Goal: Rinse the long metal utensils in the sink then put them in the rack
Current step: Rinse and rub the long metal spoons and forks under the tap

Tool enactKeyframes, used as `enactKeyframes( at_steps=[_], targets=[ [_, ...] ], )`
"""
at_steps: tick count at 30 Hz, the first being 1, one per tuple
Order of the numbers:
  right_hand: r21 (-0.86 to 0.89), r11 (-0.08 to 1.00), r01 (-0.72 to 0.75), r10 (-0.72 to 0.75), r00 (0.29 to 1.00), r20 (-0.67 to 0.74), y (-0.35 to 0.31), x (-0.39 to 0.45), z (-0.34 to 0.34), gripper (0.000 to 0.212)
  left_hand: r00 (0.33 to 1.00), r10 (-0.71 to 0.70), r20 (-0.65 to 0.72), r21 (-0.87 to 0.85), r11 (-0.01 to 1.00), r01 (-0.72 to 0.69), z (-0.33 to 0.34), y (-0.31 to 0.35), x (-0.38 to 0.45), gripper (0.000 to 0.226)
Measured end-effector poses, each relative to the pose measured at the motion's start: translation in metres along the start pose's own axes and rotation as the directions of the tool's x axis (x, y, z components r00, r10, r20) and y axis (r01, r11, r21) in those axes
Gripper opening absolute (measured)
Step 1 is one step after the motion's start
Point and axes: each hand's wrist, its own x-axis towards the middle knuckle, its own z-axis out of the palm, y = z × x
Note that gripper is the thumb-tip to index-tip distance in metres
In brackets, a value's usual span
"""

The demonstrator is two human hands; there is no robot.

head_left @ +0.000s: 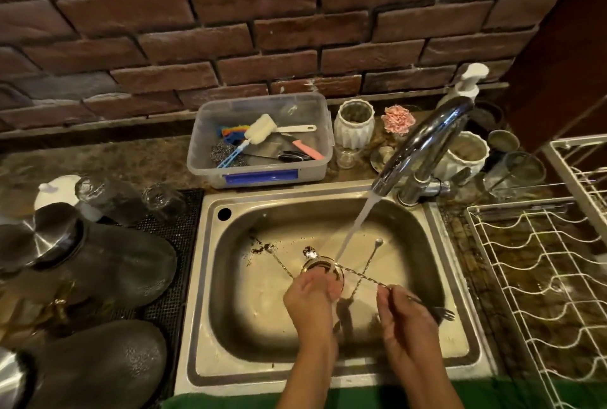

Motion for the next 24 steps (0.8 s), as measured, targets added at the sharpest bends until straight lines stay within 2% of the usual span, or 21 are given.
enactKeyframes(
  at_steps=[2,3,9,12,16,20,24],
  targets=[
    [0.006,1.000,0.004,-0.004,1.000,0.003,-0.008,-0.002,-0.003,0.008,0.998,-0.017,-0.068,-0.096,0.995,0.010,-0.003,0.014,0.013,0.014],
    [0.010,1.000,0.000,0.000,1.000,0.005,-0.011,-0.003,-0.004,0.008,0.998,-0.016,-0.059,-0.119,0.993,0.009,-0.003,0.020,0.016,0.014],
    [0.055,0.998,-0.017,0.019,1.000,-0.024,-0.019,-0.001,-0.009,0.009,0.973,0.035,0.227,-0.020,0.999,-0.031,0.017,0.028,0.015,0.008],
    [0.073,0.997,0.000,0.003,0.999,-0.048,-0.025,0.001,-0.012,0.008,0.977,0.059,0.206,-0.001,0.998,-0.060,0.030,0.021,0.014,0.008],
    [0.073,0.996,0.042,-0.037,0.997,-0.062,-0.036,0.003,-0.020,0.010,0.973,0.047,0.225,0.013,0.999,-0.051,0.043,0.011,0.013,0.020],
    [0.069,0.997,0.044,-0.039,0.997,-0.061,-0.039,0.004,-0.024,0.021,0.960,0.032,0.280,-0.044,0.999,-0.020,0.044,0.007,0.013,0.011],
    [0.046,0.999,0.023,-0.022,0.999,-0.031,-0.040,0.001,-0.022,0.012,0.950,0.006,0.311,-0.081,0.996,0.021,0.042,0.006,0.014,0.012]
  ],
)
